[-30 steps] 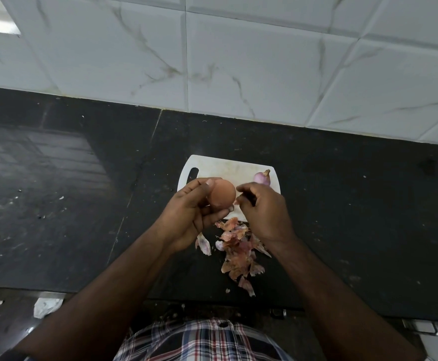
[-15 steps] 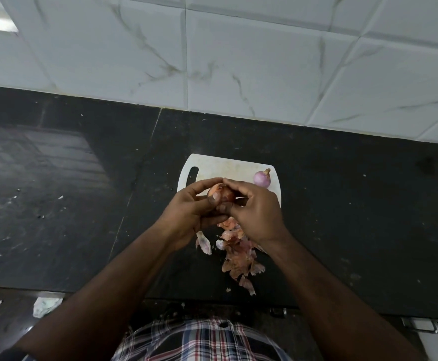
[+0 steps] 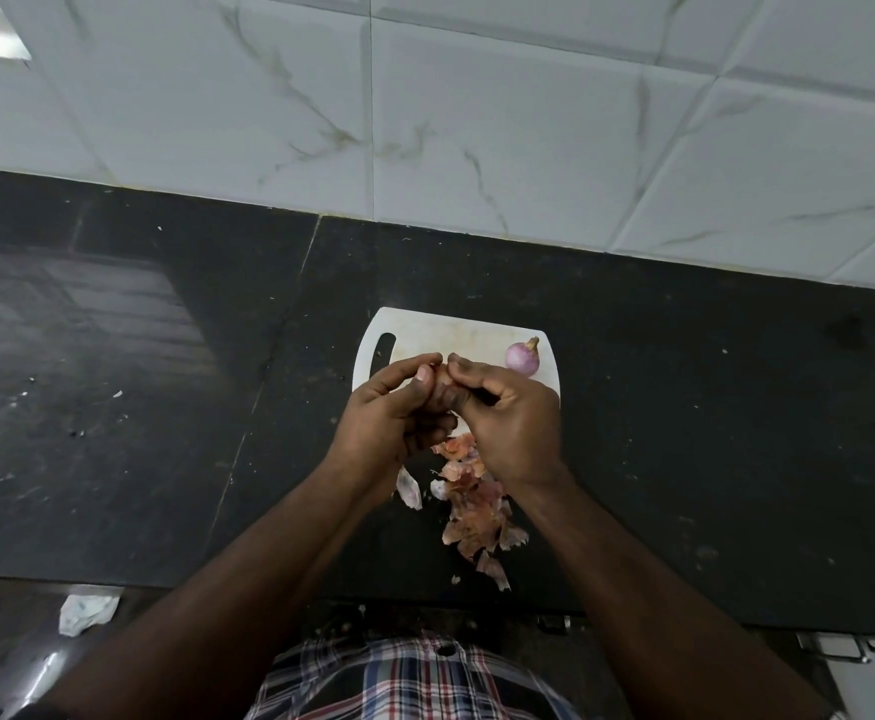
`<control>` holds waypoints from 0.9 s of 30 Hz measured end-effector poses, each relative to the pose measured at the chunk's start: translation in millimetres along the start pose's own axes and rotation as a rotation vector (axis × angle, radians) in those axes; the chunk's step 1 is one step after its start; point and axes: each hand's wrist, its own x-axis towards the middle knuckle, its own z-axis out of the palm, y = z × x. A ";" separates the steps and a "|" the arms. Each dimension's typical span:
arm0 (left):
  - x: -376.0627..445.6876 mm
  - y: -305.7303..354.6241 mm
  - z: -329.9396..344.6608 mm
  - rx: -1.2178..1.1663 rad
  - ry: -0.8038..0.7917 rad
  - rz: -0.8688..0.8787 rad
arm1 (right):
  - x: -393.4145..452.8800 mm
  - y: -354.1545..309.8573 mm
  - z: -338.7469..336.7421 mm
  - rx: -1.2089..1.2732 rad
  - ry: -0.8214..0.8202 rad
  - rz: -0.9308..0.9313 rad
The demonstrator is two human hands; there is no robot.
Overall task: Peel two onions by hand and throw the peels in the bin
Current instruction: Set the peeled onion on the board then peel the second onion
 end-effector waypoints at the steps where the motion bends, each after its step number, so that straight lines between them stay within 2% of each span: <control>1: -0.1 0.1 -0.3 -0.007 0.001 0.001 | -0.8 1.4 1.0 -0.012 0.016 -0.028; 7: 3.3 3.3 -11.8 -0.038 -0.039 -0.042 | -7.8 1.8 17.3 -0.042 0.110 -0.071; 17: -1.4 4.3 -35.2 -0.083 -0.153 -0.168 | -14.7 -4.8 21.1 0.198 0.070 0.309; 20: -2.5 2.6 -34.5 -0.067 -0.205 -0.206 | -14.8 -2.3 14.0 0.256 0.034 0.365; 23: -1.1 -1.0 -31.8 -0.061 -0.253 -0.207 | -14.1 -1.2 2.0 0.235 -0.081 0.372; 27: -0.7 -4.2 -24.1 0.021 -0.226 -0.157 | -9.8 1.8 -12.4 0.218 -0.150 0.348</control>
